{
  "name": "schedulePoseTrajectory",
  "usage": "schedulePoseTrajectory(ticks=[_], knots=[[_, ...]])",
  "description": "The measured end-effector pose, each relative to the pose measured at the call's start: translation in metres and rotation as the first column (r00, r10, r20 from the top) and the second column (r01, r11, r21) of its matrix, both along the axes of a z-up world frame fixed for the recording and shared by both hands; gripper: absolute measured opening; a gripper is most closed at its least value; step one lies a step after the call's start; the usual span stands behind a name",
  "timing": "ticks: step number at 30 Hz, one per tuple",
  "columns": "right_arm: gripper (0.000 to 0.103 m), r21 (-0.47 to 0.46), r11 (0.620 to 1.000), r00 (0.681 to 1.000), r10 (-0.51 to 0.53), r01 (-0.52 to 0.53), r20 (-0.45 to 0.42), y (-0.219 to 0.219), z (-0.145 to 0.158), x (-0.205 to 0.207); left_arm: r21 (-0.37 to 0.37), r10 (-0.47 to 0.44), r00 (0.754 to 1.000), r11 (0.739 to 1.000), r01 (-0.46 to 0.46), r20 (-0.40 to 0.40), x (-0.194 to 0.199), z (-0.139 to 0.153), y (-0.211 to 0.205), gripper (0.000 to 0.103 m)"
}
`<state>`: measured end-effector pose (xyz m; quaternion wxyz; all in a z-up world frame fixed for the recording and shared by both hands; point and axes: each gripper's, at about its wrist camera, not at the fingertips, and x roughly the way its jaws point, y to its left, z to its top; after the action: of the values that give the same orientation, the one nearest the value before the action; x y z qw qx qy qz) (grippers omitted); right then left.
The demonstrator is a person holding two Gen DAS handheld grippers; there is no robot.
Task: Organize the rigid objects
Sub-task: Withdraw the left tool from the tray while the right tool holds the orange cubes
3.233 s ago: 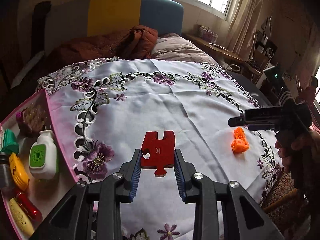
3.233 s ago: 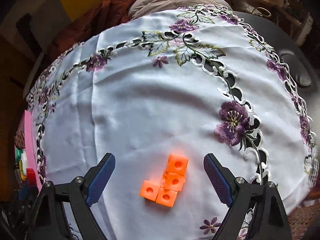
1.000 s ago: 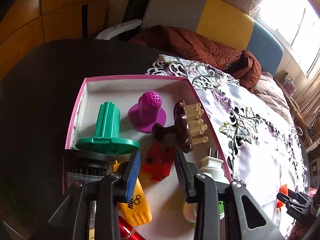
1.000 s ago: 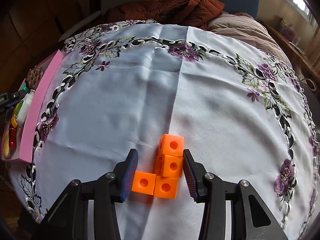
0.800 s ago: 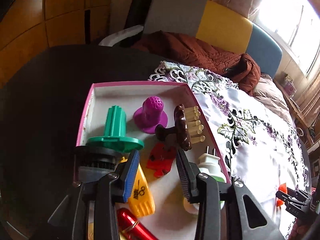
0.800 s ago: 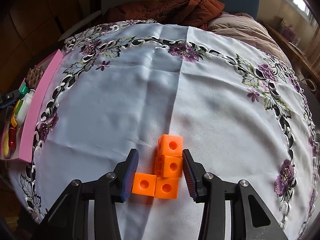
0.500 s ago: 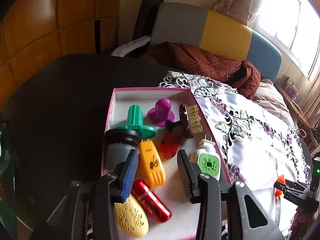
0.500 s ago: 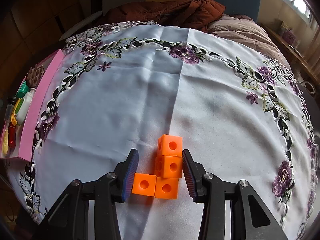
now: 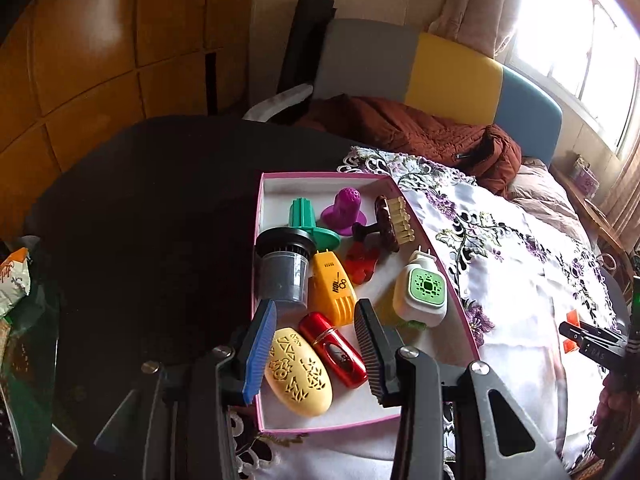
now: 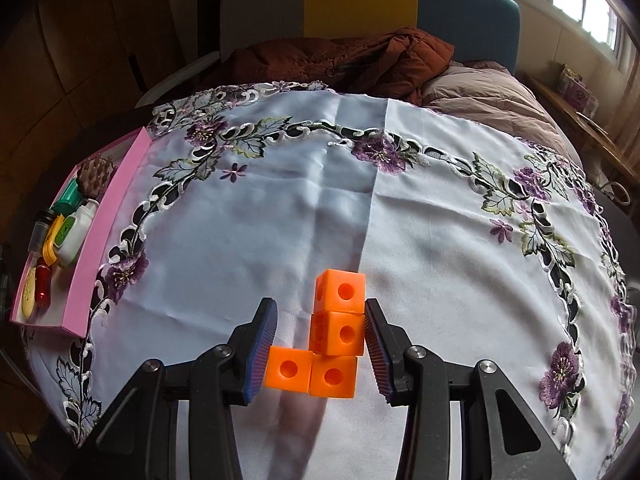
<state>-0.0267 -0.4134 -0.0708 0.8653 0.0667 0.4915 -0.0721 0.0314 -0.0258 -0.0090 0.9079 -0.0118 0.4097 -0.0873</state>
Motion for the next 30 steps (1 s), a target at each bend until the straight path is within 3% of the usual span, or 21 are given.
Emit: schedulePoseTrajectory(ticks=[19,30], knots=[[0.044,-0.036,0.999,0.995,0.026,-0.029,-0.093,0.007,-0.023,0.002,-0.013,0.018,0.999,1.0,-0.019,-0.027,-0.011,-0.008,0.018,0.041],[0.044,-0.034,0.999,0.995,0.034,-0.038,-0.097,0.008,-0.025,0.003,-0.016,0.043,0.998,0.999,-0.044,-0.055,-0.014,-0.018,0.026,0.041]])
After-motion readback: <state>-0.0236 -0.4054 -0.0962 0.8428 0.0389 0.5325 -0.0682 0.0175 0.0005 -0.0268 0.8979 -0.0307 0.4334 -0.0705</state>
